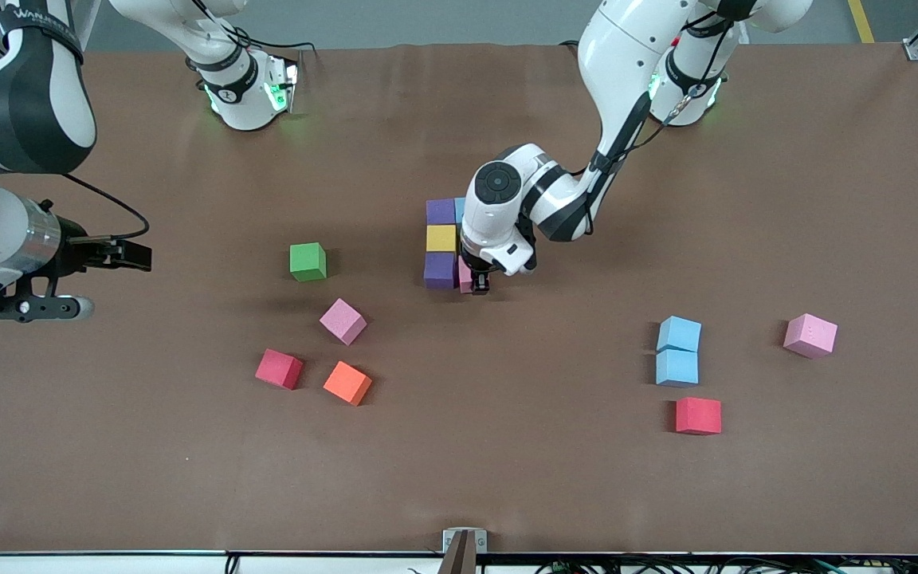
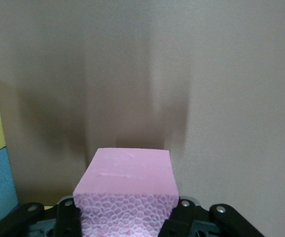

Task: Arrange 11 blocks into digit 3
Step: 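Set the pink cube beside purple while the right gripper grasps another pink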

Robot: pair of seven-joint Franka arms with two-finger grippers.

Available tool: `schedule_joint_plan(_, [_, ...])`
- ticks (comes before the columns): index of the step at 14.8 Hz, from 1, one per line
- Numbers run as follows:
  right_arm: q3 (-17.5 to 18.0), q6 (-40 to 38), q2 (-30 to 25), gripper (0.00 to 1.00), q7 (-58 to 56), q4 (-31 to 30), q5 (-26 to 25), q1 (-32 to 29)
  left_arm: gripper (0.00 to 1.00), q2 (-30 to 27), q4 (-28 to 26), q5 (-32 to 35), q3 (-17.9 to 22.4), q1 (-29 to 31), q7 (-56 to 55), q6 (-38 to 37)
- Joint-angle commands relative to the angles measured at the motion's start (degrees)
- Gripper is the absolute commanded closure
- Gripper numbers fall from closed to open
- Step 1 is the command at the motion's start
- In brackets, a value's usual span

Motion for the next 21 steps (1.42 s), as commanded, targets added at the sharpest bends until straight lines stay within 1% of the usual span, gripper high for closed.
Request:
schedule_joint_plan(1, [0.44, 0.35, -0.81, 0.0, -0.21, -0.39, -0.52, -0.18, 0.93, -0.52, -0.94, 1.59, 0.33, -0.24, -0.9, 1.62])
schedule_joint_plan(3, [0.62, 1.4, -0.81, 0.0, 1.1, -0.47, -0.25, 0.43, 0.93, -0.52, -1.02, 1.77, 0.33, -0.5, -0.72, 1.62])
schedule_joint_plan(4, [0.71, 2.97, -0.55, 0.0, 3.81, -1.0, -0.25, 1.31, 0.93, -0.17, -1.02, 1.77, 0.33, -0.5, -0.72, 1.62])
schedule_joint_plan(7, [0.71, 6.4, 0.68, 0.0, 16.37, -3.1, -0.34, 5.87, 0.93, 0.27, -1.02, 1.77, 0.24, -0.85, -0.63, 1.53])
schedule_joint_plan(11, [0.71, 13.08, 1.65, 0.0, 29.64, -8.11, -0.34, 11.06, 0.93, 0.27, -0.58, 1.77, 0.24, -0.85, -0.54, 1.44])
schedule_joint_plan(15, [0.71, 24.14, 2.53, 0.0, 41.95, -16.36, 0.54, 15.19, 0.92, 0.36, -0.58, 1.77, 0.06, -0.85, 1.12, 1.44])
schedule_joint_plan(18, [0.71, 32.67, 3.84, 0.0, 47.41, -21.91, 5.18, 16.51, 0.93, 1.15, -0.15, 1.85, 0.06, -0.85, 2.35, 1.35])
schedule_joint_plan(19, [0.71, 34.96, 4.55, 0.0, 49.61, -23.05, 6.07, 16.87, 0.93, 1.24, -0.06, 1.85, 0.06, -0.85, 2.53, 1.35])
schedule_joint_plan(21, [0.71, 37.87, 6.65, 0.0, 54.0, -23.5, 6.17, 18.62, 0.92, 1.41, -0.05, 1.77, 0.06, -1.2, 2.53, 1.44])
